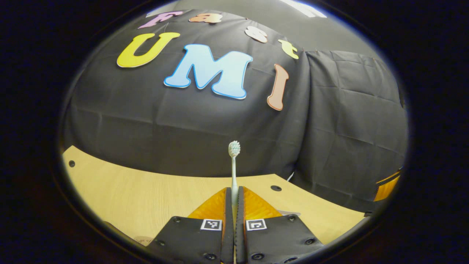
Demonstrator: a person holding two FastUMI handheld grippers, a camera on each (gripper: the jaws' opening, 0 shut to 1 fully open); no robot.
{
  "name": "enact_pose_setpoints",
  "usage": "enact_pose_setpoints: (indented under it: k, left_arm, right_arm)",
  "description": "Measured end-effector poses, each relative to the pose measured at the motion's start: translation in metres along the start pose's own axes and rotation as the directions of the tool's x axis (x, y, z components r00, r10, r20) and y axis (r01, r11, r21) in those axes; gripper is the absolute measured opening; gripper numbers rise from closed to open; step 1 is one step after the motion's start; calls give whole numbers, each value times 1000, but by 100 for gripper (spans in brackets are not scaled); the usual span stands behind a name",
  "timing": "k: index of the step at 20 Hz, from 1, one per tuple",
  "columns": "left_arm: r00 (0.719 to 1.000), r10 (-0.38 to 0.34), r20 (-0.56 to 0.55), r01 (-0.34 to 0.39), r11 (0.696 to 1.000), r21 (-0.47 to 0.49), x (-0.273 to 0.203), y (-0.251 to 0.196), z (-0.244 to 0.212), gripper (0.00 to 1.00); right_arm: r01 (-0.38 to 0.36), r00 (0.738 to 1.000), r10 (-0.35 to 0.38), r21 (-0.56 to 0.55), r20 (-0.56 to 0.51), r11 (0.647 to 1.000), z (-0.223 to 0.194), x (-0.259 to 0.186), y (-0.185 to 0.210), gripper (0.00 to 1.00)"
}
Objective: Put the toothbrush and toothpaste on the desktop into the cup, then pick up the cup and place it on the coaster on the desktop.
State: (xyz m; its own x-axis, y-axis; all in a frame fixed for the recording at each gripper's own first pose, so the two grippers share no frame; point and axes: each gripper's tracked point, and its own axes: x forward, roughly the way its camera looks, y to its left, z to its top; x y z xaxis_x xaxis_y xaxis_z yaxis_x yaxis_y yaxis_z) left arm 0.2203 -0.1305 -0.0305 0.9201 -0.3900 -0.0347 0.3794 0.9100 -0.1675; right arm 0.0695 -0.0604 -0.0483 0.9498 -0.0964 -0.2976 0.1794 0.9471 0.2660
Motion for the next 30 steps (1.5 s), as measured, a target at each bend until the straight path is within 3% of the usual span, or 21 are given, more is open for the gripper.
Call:
enact_pose_setpoints:
  k: [3, 4, 7, 8, 9, 10, 11, 13, 14, 15, 16, 18, 19, 23, 25, 30]
  left_arm:
    - [999, 21, -33, -21, 1000, 11, -1, 6, -7, 12]
    - [999, 24, -39, -23, 1000, 12, -3, 7, -10, 17]
    - [998, 28, -62, -27, 999, 17, -10, 7, -12, 14]
    - [997, 22, -74, -21, 1000, 22, -12, 6, -12, 17]
    - [996, 23, -84, -21, 999, 25, -14, 6, -13, 34]
    - [996, 21, -90, -18, 1000, 26, -18, 5, -13, 42]
    - [995, 27, -93, -24, 999, 27, -22, 7, -11, 41]
    - [995, 43, -86, -41, 999, 26, -35, 10, -4, 64]
    - [995, 55, -78, -53, 998, 27, -41, 12, 1, 58]
    - [995, 68, -73, -66, 997, 26, -47, 16, 5, 67]
    - [994, 78, -72, -76, 997, 22, -54, 18, 8, 67]
    - [992, 107, -68, -106, 994, 19, -69, 23, 13, 79]
    - [990, 122, -66, -121, 992, 20, -78, 26, 17, 90]
    - [980, 186, -72, -184, 982, 33, -106, 39, 26, 91]
    - [975, 209, -77, -206, 978, 36, -117, 44, 29, 96]
    - [962, 253, -101, -249, 967, 50, -139, 51, 32, 96]
  right_arm:
    - [-1, 1000, 1, 12, -1, 1000, 0, -1, 1, 83]
    - [-4, 1000, 4, 15, 2, 1000, 1, -1, 3, 83]
    - [-19, 1000, 19, 21, -1, 1000, 2, 0, 6, 83]
    - [-25, 1000, 25, 22, 1, 999, 3, 0, 8, 83]
    - [-32, 1000, 32, 21, 1, 999, 3, 1, 9, 83]
    - [-36, 999, 36, 18, -1, 999, 4, 2, 11, 83]
    - [-43, 999, 43, 13, -3, 999, 4, 3, 12, 83]
    - [-59, 998, 59, -1, -10, 998, 5, 7, 15, 83]
    - [-67, 998, 67, -11, -19, 998, 4, 10, 18, 83]
    - [-75, 997, 74, -20, -29, 997, 3, 12, 20, 83]
    - [-81, 996, 79, -29, -43, 996, 1, 16, 23, 83]
    - [-89, 993, 86, -43, -81, 995, -5, 24, 27, 83]
    - [-96, 991, 91, -46, -101, 994, -9, 28, 30, 83]
    - [-137, 973, 126, -44, -191, 990, -23, 44, 50, 86]
    - [-151, 963, 137, -41, -234, 988, -25, 51, 59, 86]
    - [-157, 925, 137, -30, -354, 987, -36, 76, 82, 86]
